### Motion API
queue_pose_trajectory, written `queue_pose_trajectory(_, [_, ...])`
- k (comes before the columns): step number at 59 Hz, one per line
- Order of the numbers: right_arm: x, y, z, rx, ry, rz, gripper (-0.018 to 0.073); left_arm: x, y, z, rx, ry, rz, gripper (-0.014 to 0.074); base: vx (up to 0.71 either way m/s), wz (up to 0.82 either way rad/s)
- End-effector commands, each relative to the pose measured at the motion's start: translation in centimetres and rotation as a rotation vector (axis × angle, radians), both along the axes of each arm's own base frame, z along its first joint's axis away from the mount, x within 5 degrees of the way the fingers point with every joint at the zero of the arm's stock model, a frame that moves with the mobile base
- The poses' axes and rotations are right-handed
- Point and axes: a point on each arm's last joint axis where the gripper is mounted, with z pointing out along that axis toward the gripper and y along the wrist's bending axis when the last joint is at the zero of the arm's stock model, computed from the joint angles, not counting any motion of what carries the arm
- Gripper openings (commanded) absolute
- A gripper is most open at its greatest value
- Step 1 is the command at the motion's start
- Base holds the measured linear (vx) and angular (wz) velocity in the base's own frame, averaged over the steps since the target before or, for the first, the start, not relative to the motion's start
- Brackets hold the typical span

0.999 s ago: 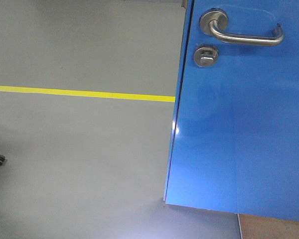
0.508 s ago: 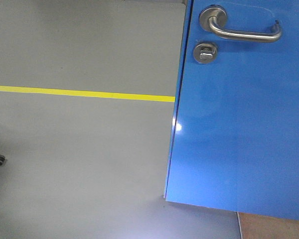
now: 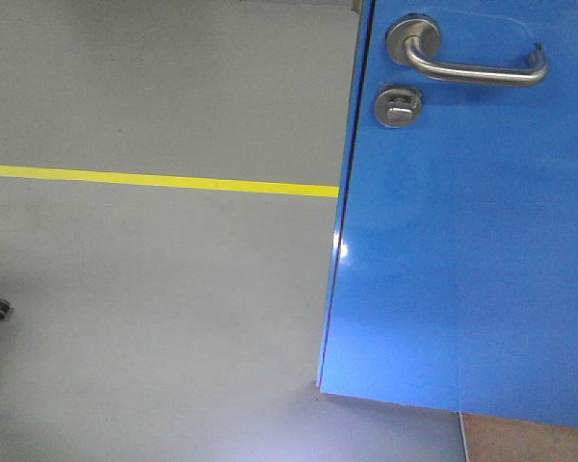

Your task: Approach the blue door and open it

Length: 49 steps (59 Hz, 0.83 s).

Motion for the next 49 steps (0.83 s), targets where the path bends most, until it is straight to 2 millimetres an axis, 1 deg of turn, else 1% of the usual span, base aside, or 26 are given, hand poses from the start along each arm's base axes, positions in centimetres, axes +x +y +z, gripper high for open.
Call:
queue_pose_trajectory(1, [-0.03,0.03,-0.04,-0.012,-0.06,0.004,0.0002,0.1,-0.05,0.73,-0.007,-0.091,-0.005,0.007,0.0,0.0])
queue_pose_trajectory(49, [-0.03,0.03,-0.04,-0.012,-0.061,0.004,0.0002,0.1,-0.05,0.73,-0.007,-0.091,-0.005,0.007,0.0,0.0])
